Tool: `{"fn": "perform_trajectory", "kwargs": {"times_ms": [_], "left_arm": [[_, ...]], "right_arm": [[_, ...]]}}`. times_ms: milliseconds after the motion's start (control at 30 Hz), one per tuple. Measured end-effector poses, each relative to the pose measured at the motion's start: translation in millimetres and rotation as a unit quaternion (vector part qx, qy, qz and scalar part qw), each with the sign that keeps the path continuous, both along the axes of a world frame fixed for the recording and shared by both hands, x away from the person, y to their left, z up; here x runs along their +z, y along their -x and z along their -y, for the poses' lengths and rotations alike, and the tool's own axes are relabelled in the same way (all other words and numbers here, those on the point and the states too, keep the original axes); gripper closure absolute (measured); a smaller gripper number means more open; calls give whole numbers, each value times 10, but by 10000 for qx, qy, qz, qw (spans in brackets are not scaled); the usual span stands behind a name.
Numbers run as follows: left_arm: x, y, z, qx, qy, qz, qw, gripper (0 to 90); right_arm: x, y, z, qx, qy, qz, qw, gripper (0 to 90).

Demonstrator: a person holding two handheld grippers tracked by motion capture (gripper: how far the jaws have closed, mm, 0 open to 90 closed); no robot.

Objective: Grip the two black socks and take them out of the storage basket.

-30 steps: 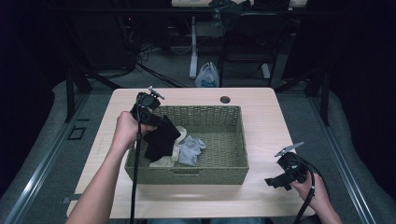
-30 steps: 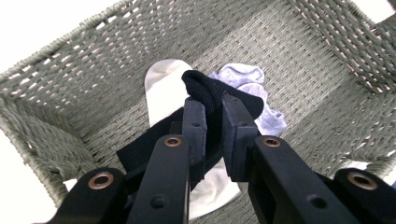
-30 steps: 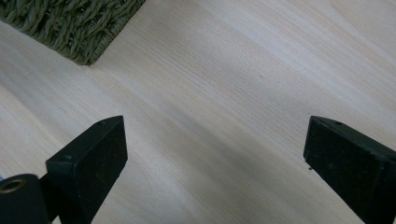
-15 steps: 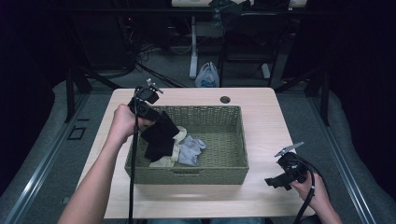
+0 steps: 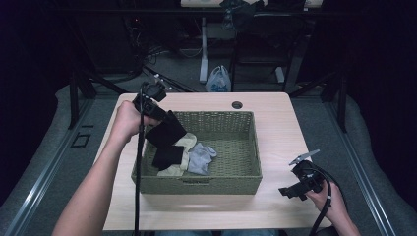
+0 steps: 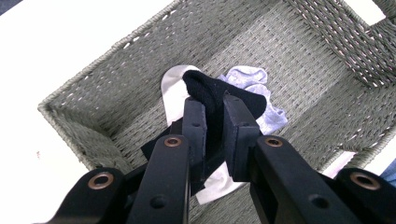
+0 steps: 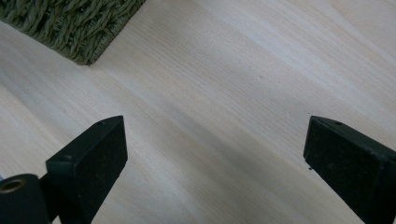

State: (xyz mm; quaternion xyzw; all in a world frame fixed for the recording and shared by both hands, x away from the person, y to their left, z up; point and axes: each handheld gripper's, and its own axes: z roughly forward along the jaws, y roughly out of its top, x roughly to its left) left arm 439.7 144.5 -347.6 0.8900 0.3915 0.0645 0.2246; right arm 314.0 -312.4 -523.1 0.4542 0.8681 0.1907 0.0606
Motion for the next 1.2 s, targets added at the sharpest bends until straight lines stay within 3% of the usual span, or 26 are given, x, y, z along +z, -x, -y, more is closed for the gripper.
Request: {"fn": "perform_trajectory", "kwargs": {"times_ms": [200, 233, 767, 800, 900, 1200], "left_arm": [[67, -19, 11, -4, -19, 52, 10000, 809], [67, -19, 11, -4, -19, 52, 10000, 810], [315, -60, -9, 55, -39, 216, 9997, 810], [331, -65, -9, 60, -31, 227, 9997, 810], [360, -78, -11, 77, -55, 229, 9997, 810], [495, -72, -113, 192, -84, 345, 9992, 810]], "right_arm": [[8, 1, 2, 15, 10, -21, 10000, 56], [1, 8, -7, -47, -88, 15, 9999, 57], [-3, 8, 9, -5, -69, 17, 10000, 57], [2, 6, 15, 13, 21, 31, 10000, 57], [-6, 18, 11, -53, -47, 56, 10000, 57], [1, 22, 8, -34, -66, 30, 10000, 57]]}}
